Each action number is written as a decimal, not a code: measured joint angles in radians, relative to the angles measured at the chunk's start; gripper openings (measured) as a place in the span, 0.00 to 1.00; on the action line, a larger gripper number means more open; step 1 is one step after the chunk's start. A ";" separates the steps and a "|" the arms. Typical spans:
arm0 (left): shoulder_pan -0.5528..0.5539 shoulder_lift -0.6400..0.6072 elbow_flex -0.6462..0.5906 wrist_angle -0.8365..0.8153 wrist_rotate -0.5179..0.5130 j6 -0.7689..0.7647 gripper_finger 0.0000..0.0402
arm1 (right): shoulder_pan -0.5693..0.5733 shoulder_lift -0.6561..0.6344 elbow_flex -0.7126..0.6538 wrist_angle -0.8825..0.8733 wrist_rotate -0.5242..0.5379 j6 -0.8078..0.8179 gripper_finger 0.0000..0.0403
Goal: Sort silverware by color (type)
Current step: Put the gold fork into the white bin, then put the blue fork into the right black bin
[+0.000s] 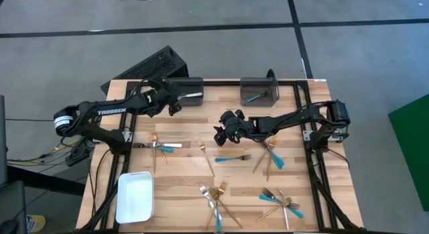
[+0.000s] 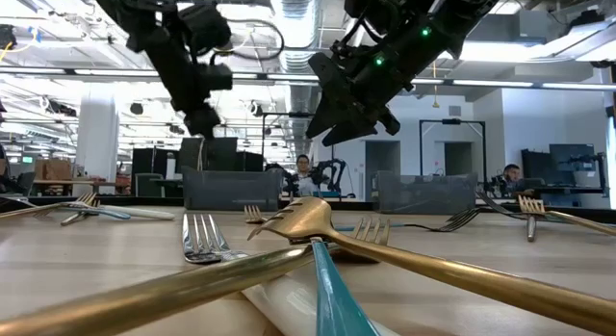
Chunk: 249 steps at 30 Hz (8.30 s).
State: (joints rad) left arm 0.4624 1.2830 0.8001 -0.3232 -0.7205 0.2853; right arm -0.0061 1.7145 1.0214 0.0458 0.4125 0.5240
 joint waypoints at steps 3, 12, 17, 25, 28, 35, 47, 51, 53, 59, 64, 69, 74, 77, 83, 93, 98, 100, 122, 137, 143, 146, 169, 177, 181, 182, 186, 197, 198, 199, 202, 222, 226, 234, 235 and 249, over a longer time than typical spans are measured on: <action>-0.047 -0.044 -0.016 -0.010 0.008 -0.053 0.43 | 0.016 0.000 0.000 -0.012 -0.027 0.000 0.52; -0.202 -0.196 -0.182 -0.019 0.346 -0.238 0.43 | 0.076 0.000 0.000 -0.193 -0.194 -0.001 0.50; -0.295 -0.205 -0.268 0.046 0.482 -0.311 0.43 | 0.107 0.000 0.000 -0.292 -0.194 -0.020 0.48; -0.372 -0.145 -0.345 0.225 0.494 -0.241 0.43 | 0.105 0.000 0.000 -0.738 -0.176 0.107 0.43; -0.371 -0.121 -0.343 0.298 0.479 -0.214 0.43 | 0.114 0.000 0.000 -0.896 -0.172 0.174 0.40; -0.371 -0.109 -0.339 0.419 0.474 -0.153 0.43 | 0.171 -0.073 -0.001 -1.034 -0.099 0.251 0.36; -0.371 -0.105 -0.339 0.484 0.532 -0.204 0.43 | 0.312 -0.334 -0.121 -0.721 -0.048 0.381 0.37; -0.383 -0.104 -0.339 0.516 0.555 -0.207 0.43 | 0.358 -0.323 -0.196 -0.480 -0.101 0.389 0.39; -0.388 -0.104 -0.339 0.522 0.559 -0.207 0.43 | 0.377 -0.298 -0.200 -0.458 -0.112 0.430 0.39; -0.390 -0.104 -0.339 0.526 0.511 -0.223 0.43 | 0.434 -0.268 -0.200 -0.628 -0.103 0.741 0.37; -0.390 -0.104 -0.339 0.526 0.461 -0.219 0.43 | 0.499 -0.278 -0.201 -0.808 -0.106 0.999 0.36; -0.388 -0.104 -0.339 0.534 0.446 -0.219 0.43 | 0.524 -0.268 -0.200 -0.918 -0.142 1.123 0.36; -0.389 -0.104 -0.339 0.561 0.444 -0.177 0.43 | 0.499 -0.239 -0.232 -0.900 -0.160 1.128 0.36; -0.387 -0.104 -0.339 0.558 0.444 -0.152 0.43 | 0.480 -0.234 -0.268 -0.845 -0.181 1.128 0.36; -0.386 -0.104 -0.345 0.553 0.442 -0.150 0.43 | 0.456 -0.235 -0.314 -0.774 -0.187 1.128 0.35; -0.386 -0.104 -0.345 0.555 0.439 -0.169 0.43 | 0.436 -0.241 -0.340 -0.771 -0.200 1.100 0.16; -0.386 -0.104 -0.345 0.565 0.440 -0.124 0.43 | 0.437 -0.286 -0.332 -0.774 -0.136 1.071 0.07; -0.385 -0.104 -0.345 0.588 0.456 -0.097 0.43 | 0.436 -0.317 -0.315 -0.771 -0.073 1.045 0.07; -0.345 0.310 -0.199 1.270 0.856 -0.297 0.43 | 0.198 -0.220 -0.274 0.384 0.253 -0.164 0.11; -0.325 0.338 -0.100 1.263 0.802 -0.268 0.41 | 0.155 -0.219 -0.275 0.387 0.110 -0.243 0.12; -0.310 0.338 -0.037 1.167 0.843 -0.284 0.23 | 0.154 -0.219 -0.275 0.407 0.112 -0.260 0.12; -0.312 0.338 -0.030 1.119 0.852 -0.279 0.07 | 0.154 -0.219 -0.275 0.393 0.105 -0.215 0.13; -0.484 -0.539 -0.013 -0.484 0.683 -1.106 0.01 | 0.138 -0.225 -0.275 0.261 0.076 -0.061 0.27; -0.786 -0.661 -0.013 -0.792 0.558 -1.569 0.01 | 0.071 -0.224 -0.275 0.242 0.077 -0.063 0.27; -0.920 -0.625 -0.013 -0.771 0.522 -1.674 0.01 | 0.046 -0.224 -0.275 0.212 0.062 -0.064 0.27; -0.949 -0.608 -0.013 -0.777 0.524 -1.702 0.01 | 0.042 -0.224 -0.275 0.205 0.061 -0.064 0.27; -1.073 -0.534 -0.013 -0.783 0.554 -1.833 0.01 | 0.028 -0.224 -0.275 0.192 0.060 -0.084 0.27; -1.349 -0.403 -0.013 -0.792 0.604 -2.228 0.01 | 0.002 -0.224 -0.275 0.194 0.058 -0.131 0.27; -1.367 -0.397 -0.013 -0.792 0.604 -2.255 0.01 | 0.002 -0.224 -0.275 0.194 0.058 -0.133 0.27; -1.385 -0.390 -0.013 -0.791 0.604 -2.278 0.01 | 0.002 -0.224 -0.275 0.194 0.058 -0.134 0.27; -1.431 -0.365 -0.013 -0.786 0.594 -2.331 0.01 | 0.003 -0.224 -0.275 0.194 0.058 -0.139 0.27; -1.426 -0.348 -0.013 -0.977 0.448 -2.381 0.45 | 0.051 -0.220 -0.275 0.183 0.056 -0.139 0.27; -1.385 -0.371 -0.013 -0.961 0.217 -2.248 0.46 | 0.060 -0.220 -0.275 0.121 0.057 -0.108 0.27; -1.232 -0.374 -0.060 -0.793 -0.009 -1.804 0.42 | 0.065 -0.221 -0.275 -0.077 0.032 -0.001 0.27; -1.203 -0.375 -0.073 -0.756 0.009 -1.747 0.42 | 0.065 -0.226 -0.275 -0.110 0.012 0.000 0.27; -0.727 -0.374 -0.277 -0.110 0.292 -0.881 0.41 | 0.055 -0.383 -0.232 -0.475 -0.022 0.035 0.27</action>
State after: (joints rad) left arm -0.2648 0.9089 0.5230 -0.4335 -0.4287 -0.5959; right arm 0.0493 1.3319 0.7891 -0.4290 0.3906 0.5590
